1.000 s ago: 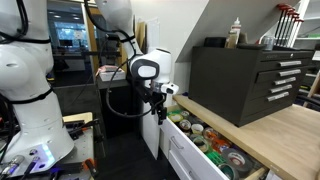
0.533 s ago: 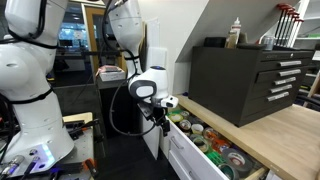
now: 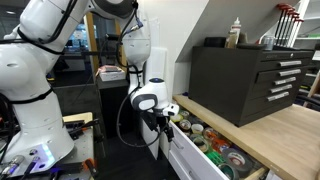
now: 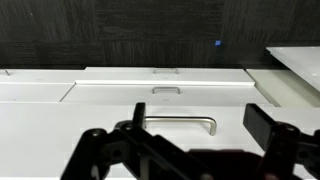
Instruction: Close the drawer
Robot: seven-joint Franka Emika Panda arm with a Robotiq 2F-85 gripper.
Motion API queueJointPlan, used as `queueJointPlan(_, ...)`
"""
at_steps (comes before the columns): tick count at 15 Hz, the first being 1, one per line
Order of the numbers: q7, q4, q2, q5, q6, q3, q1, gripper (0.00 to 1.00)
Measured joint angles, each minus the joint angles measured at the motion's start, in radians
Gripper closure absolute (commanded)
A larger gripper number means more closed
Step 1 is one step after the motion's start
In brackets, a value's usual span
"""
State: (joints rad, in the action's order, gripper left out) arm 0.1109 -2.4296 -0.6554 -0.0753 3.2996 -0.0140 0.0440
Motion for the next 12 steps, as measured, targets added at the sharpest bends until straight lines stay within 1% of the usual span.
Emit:
queueJointPlan(4, -0.020, 0.051, -0.072, 0.001, 0.071, -0.012, 0.000, 0.00)
queueJointPlan(12, -0.038, 0.132, -0.179, 0.026, 0.114, -0.031, 0.003, 0.00)
